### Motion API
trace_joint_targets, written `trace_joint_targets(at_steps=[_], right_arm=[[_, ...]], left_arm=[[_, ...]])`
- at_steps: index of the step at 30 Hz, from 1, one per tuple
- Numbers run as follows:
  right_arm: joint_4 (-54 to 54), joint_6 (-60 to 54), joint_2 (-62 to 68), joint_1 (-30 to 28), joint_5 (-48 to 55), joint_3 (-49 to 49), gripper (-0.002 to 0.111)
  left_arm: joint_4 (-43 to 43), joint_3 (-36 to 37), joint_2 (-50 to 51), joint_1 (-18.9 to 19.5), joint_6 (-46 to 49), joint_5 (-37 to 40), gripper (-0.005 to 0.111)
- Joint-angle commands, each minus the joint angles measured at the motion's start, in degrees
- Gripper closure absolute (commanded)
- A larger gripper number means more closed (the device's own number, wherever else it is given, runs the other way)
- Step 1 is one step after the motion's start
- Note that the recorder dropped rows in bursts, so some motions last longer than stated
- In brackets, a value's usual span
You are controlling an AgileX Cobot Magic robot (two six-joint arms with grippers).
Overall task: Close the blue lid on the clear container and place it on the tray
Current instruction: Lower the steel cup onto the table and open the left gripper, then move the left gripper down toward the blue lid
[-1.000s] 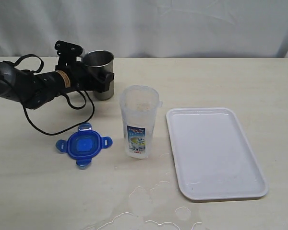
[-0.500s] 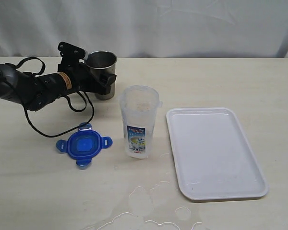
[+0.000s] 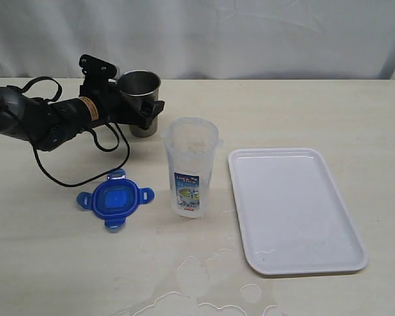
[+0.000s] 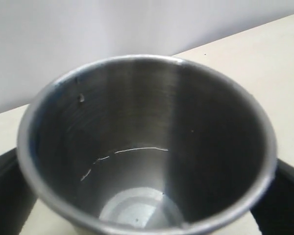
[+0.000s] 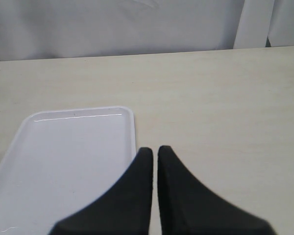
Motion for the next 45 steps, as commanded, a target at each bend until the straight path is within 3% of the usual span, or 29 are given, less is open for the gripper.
trace_joint_targets(at_steps=[1, 5, 14, 22, 35, 38, 45], right_arm=[[0.1, -0.5, -0.2, 0.0, -0.2, 0.1, 0.104], [0.1, -0.5, -0.2, 0.0, -0.2, 0.1, 0.104], [0.1, -0.5, -0.2, 0.0, -0.2, 0.1, 0.104], [0.1, -0.5, -0.2, 0.0, -0.2, 0.1, 0.104], [0.1, -0.5, -0.2, 0.0, -0.2, 0.1, 0.104], [0.1, -0.5, -0.2, 0.0, -0.2, 0.1, 0.104], [0.1, -0.5, -0.2, 0.0, -0.2, 0.1, 0.104]], left_arm=[[-0.5, -0.3, -0.1, 0.0, -0.1, -0.6, 0.002], [-0.5, -0.3, -0.1, 0.0, -0.1, 1.0, 0.002], [-0.5, -0.3, -0.3, 0.0, -1.0, 12.3, 0.002], [-0.5, 3.2, -3.9, 0.0, -1.3, 11.8, 0.002], [-3.5, 17.8, -14.8, 0.0, -1.3, 14.3, 0.002], [-4.1, 19.3, -18.7, 0.0, -2.9, 22.7, 0.002], [-6.5, 19.3, -27.9, 0.0, -7.6, 53.9, 0.002]])
